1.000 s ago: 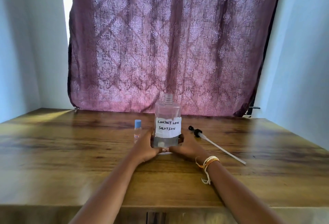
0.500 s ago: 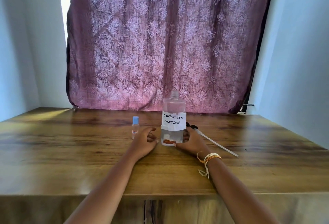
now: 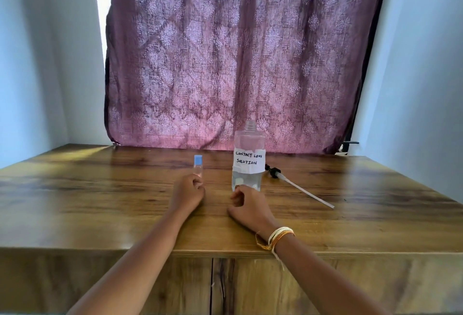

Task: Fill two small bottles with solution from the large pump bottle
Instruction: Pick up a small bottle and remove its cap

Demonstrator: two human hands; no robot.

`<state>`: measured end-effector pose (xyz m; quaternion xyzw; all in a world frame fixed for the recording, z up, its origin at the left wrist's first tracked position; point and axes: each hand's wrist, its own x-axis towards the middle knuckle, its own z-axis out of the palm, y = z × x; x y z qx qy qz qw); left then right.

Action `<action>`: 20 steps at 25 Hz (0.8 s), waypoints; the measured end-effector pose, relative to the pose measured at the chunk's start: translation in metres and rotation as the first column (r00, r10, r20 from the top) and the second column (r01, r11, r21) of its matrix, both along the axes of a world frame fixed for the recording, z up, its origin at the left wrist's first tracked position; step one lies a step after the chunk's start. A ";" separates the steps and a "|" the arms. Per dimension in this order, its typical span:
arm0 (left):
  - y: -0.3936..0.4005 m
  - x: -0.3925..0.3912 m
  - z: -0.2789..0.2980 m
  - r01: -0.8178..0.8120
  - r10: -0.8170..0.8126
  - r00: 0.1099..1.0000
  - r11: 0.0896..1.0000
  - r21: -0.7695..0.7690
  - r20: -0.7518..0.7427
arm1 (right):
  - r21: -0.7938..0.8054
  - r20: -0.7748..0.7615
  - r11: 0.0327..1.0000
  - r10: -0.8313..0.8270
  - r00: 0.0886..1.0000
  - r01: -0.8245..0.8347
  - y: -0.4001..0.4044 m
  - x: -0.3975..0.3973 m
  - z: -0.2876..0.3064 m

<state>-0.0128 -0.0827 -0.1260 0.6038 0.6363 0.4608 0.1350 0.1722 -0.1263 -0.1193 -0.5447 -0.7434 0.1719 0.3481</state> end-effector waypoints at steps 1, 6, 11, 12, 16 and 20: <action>0.004 -0.003 0.000 -0.011 0.011 1.000 1.000 0.006 0.003 | 0.003 0.002 0.999 0.042 0.999 -0.042 0.004 -0.010 0.000; 0.024 -0.014 0.002 -0.062 0.061 0.996 0.998 0.003 0.068 | 0.050 -0.001 0.996 0.074 0.997 -0.074 0.038 -0.052 0.002; 0.053 -0.023 0.003 -0.056 0.061 0.992 0.997 -0.047 0.112 | 0.091 -0.012 0.993 0.077 0.997 -0.076 0.063 -0.069 -0.001; 0.059 -0.025 0.002 -0.045 0.051 0.993 0.997 -0.058 0.109 | 0.089 -0.012 0.993 0.083 0.996 -0.081 0.068 -0.071 -0.002; 0.079 -0.032 -0.004 -0.035 0.037 0.998 0.998 -0.049 0.045 | 0.083 -0.036 0.993 0.085 0.996 -0.082 0.083 -0.078 -0.005; 0.074 -0.036 -0.004 -0.007 0.007 1.000 0.999 -0.040 0.020 | 0.037 -0.199 0.998 0.055 0.978 -0.048 0.088 -0.078 -0.002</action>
